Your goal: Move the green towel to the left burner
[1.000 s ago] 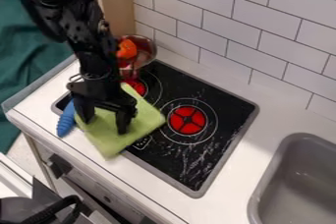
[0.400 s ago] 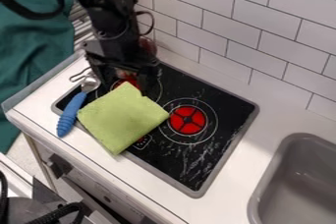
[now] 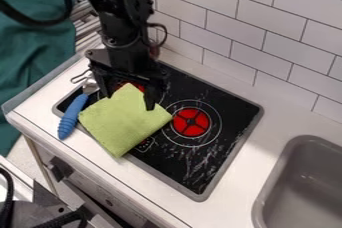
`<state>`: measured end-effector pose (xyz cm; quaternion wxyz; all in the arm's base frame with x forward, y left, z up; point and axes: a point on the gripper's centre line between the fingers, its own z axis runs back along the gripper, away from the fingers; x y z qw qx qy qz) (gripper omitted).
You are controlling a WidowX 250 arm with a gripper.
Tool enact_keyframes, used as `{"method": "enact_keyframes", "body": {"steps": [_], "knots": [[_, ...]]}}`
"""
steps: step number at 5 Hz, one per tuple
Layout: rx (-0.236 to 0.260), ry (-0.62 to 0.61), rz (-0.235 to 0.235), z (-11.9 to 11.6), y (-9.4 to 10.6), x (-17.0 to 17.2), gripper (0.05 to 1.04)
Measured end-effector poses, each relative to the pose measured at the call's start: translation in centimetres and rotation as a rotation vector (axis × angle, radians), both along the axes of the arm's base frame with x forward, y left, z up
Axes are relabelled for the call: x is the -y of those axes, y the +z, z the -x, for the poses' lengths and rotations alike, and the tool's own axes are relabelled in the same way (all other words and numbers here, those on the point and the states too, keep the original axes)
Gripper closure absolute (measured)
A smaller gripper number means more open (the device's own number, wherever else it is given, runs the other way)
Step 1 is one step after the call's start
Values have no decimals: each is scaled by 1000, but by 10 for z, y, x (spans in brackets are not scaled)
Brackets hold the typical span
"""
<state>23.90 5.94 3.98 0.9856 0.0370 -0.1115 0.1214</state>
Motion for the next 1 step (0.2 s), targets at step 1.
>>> {"method": "enact_keyframes", "body": {"steps": [1], "knots": [[-22, 16, 18, 9, -7, 5, 84]]}}
